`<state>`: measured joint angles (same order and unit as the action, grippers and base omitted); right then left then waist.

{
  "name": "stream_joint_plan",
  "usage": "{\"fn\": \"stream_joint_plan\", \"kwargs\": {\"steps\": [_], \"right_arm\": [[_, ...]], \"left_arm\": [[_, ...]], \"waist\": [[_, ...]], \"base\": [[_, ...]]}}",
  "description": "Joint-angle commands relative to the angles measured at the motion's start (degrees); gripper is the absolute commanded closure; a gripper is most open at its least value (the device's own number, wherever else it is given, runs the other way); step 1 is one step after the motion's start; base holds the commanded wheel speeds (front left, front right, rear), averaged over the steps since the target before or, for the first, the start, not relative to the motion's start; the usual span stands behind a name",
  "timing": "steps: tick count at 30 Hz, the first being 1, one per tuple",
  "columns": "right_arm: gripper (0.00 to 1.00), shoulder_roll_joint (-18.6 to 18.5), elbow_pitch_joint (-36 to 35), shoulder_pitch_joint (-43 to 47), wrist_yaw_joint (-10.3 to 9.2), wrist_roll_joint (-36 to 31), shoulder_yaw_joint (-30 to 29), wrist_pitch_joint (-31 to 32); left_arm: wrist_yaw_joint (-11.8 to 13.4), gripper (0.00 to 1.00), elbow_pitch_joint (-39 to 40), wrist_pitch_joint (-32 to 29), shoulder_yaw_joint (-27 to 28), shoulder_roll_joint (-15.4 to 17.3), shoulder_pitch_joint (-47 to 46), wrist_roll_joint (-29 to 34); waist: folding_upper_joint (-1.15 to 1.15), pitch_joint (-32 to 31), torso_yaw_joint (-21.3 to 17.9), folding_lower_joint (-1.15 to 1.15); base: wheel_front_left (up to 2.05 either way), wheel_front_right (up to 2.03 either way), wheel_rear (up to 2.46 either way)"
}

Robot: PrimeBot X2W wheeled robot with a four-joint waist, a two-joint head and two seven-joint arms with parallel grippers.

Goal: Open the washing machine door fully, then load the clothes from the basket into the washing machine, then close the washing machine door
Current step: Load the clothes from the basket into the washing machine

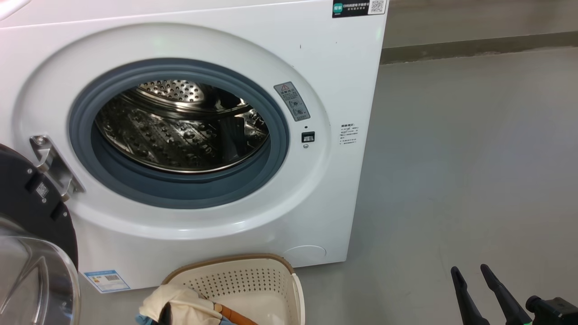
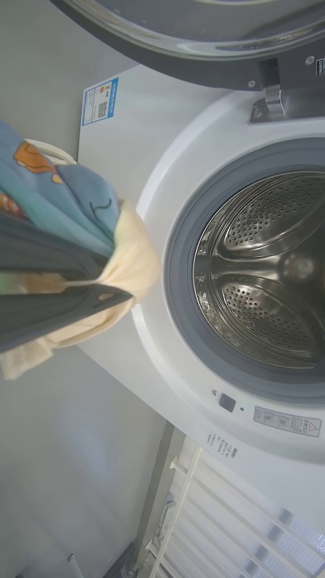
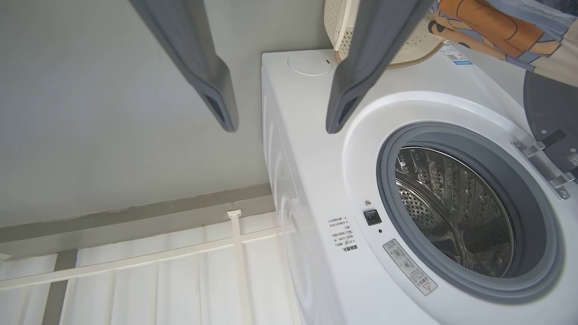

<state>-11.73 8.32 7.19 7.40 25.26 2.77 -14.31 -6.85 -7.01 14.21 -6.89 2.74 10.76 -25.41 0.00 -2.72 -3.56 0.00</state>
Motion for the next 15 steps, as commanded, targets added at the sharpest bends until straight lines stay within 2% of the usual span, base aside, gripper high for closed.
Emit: {"fn": "stream_joint_plan", "kwargs": {"steps": [1,15], "right_arm": [[0.0,-1.3,-1.3,-0.5,0.09,-0.3,1.2,-0.7],[0.0,-1.0,-1.2,-0.7,0.09,-0.1,1.4,-0.7]], "left_arm": [[0.2,1.0,2.0,0.8,1.7,0.1,-1.1,0.3],[0.4,1.0,2.3,0.8,1.5,0.1,-1.2,0.3]], "waist": [[0.0,0.0,0.0,0.0],[0.0,0.3,-0.1,0.0]], "base": [[0.0,0.0,0.0],[0.0,0.0,0.0]]}}
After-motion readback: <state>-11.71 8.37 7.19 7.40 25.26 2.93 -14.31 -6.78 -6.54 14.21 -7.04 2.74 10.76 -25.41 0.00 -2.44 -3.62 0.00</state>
